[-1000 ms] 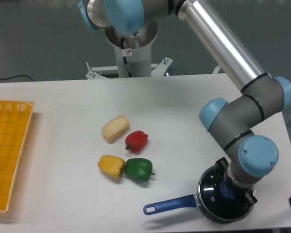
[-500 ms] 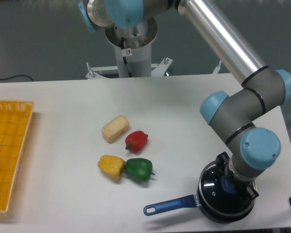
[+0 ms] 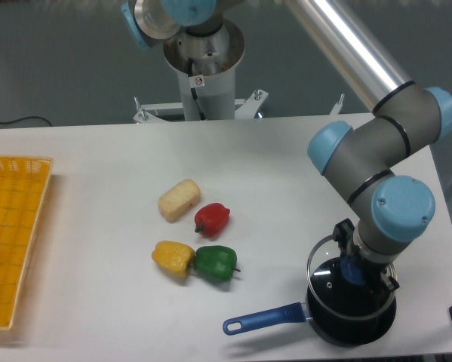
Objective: Open the lid
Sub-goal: 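Lift the black lid up off the pot by its knob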
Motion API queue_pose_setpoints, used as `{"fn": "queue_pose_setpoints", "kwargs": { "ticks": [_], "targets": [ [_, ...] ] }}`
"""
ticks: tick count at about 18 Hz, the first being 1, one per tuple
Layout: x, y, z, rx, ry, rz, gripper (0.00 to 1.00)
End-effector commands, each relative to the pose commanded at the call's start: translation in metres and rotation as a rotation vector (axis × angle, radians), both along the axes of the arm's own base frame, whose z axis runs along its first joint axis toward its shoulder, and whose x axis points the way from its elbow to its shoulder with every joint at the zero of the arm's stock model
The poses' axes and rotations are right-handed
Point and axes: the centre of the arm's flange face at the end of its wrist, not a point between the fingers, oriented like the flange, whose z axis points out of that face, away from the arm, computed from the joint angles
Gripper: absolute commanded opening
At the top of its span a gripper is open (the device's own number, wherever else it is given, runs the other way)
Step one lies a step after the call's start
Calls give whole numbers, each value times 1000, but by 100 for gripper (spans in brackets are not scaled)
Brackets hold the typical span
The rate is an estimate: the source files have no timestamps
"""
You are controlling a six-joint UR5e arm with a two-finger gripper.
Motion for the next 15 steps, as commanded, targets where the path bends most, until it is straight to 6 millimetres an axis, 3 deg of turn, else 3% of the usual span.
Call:
{"fn": "queue_pose_setpoints", "kwargs": {
  "ticks": [8, 15],
  "targets": [
    [9, -10, 11, 5, -3, 6, 52],
    [9, -21, 7, -2, -17, -9, 52]
  ]
}}
